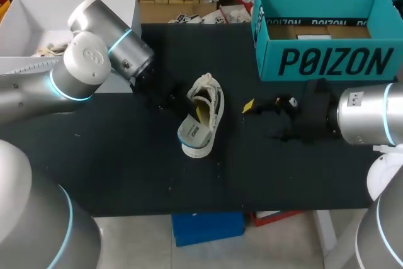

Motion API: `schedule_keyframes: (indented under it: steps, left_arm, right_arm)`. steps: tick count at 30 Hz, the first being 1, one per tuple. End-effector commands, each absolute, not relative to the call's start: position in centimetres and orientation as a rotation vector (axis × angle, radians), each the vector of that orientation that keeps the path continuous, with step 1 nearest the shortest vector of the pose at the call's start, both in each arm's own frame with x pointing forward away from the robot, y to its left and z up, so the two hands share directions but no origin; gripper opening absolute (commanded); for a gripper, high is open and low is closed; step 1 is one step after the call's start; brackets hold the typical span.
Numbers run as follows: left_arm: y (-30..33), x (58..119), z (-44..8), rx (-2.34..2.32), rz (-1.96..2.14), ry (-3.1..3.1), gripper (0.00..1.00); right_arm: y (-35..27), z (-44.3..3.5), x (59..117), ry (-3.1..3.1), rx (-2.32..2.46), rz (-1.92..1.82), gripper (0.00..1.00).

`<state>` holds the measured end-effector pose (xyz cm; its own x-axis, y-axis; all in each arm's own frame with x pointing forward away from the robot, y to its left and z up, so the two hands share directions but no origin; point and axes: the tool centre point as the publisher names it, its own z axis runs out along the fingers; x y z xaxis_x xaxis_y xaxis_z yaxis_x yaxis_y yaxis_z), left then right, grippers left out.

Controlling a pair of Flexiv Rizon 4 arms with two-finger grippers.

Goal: Take the shoe out of the shoebox, open the shoe tongue, remove and reinsert the insole, then place the shoe into the shoebox

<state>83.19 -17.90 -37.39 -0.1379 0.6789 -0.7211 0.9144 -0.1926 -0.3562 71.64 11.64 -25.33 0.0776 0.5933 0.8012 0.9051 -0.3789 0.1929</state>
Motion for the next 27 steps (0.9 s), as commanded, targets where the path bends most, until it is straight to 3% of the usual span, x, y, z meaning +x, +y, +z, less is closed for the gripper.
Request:
schedule_keyframes:
  steps: [1, 2, 6, 27]
  left_arm:
    - [-18.3, 83.4, -37.1, 1.878, -1.222, 1.813, 0.12]
    - [-18.2, 83.4, -37.1, 1.881, -1.219, 1.814, 0.21]
    - [-17.9, 83.2, -36.5, 1.884, -1.207, 1.812, 0.29]
    - [-16.8, 78.3, -34.3, 1.982, -1.229, 1.747, 0.27]
  right_arm:
    - [11.7, -25.3, 71.6, -1.488, -2.009, -1.208, 1.00]
    - [11.7, -25.3, 71.6, -1.488, -2.009, -1.208, 1.00]
    - [11.7, -25.3, 71.6, -1.488, -2.009, -1.208, 1.00]
    - [11.7, -25.3, 71.6, -1.488, -2.009, -1.208, 1.00]
